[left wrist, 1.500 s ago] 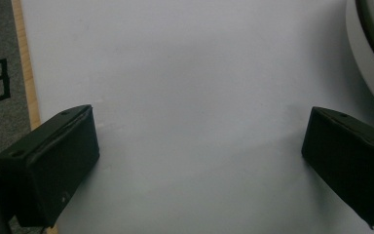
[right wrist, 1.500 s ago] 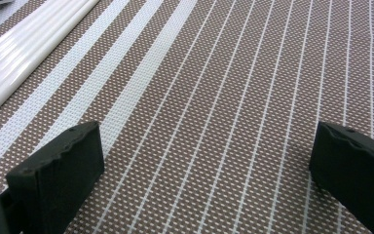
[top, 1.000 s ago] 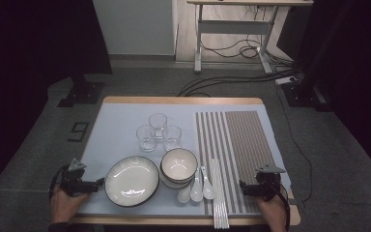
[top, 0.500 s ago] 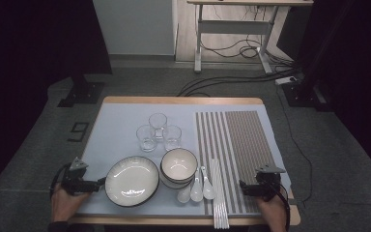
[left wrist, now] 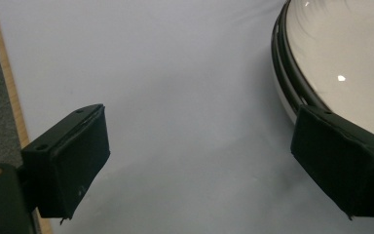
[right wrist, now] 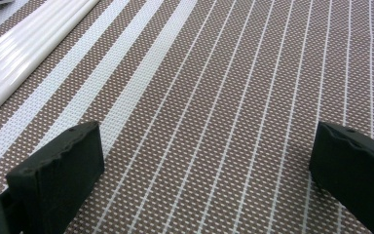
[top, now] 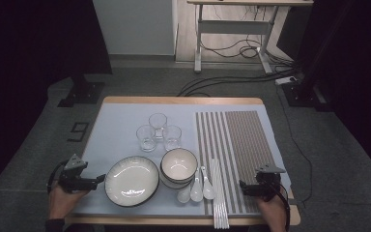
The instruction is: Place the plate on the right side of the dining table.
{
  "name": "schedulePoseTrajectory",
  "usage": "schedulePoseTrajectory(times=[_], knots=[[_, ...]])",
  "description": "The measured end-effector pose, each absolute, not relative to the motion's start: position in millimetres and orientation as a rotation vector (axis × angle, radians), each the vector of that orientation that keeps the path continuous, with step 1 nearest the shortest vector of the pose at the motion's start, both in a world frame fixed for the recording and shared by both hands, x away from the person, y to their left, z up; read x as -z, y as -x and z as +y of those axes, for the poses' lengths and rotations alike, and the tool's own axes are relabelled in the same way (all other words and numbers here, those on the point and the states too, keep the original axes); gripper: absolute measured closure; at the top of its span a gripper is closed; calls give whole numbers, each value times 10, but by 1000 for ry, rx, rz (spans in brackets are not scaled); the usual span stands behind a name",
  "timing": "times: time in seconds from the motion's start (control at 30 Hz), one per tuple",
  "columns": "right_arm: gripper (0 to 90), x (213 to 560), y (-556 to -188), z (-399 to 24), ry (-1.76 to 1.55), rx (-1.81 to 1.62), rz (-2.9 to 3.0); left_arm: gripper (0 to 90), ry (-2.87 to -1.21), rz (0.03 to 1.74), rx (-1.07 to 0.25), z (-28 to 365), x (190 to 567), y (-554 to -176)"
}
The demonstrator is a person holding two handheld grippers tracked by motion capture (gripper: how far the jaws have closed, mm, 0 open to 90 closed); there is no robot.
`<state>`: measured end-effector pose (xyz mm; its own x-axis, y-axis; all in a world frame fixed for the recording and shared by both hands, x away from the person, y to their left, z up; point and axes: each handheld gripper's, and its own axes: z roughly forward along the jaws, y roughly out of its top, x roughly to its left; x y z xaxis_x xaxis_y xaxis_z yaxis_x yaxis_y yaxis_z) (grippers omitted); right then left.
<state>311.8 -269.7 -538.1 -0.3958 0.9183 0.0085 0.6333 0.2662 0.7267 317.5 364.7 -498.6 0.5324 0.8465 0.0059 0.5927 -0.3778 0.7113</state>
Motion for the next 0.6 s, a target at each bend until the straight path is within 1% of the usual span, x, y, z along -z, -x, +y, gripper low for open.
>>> schedulePoseTrajectory(times=[0.13, 0.23, 0.4, 0.6], knots=[[0, 5381, -3118, -2697, -1404, -923, 2126, 84, -2098, 1138, -481, 3609, 4900, -3206], [0, 5380, -3118, -2698, -1404, -922, 2128, 137, -2074, 1112, -468, 3599, 4837, -3220], [0, 5380, -3118, -2698, -1404, -922, 2128, 158, -2057, 1074, -443, 3553, 4754, -3251], [0, 5380, -3118, -2698, -1404, -922, 2128, 219, -2087, 1029, -421, 3433, 4698, -3330]])
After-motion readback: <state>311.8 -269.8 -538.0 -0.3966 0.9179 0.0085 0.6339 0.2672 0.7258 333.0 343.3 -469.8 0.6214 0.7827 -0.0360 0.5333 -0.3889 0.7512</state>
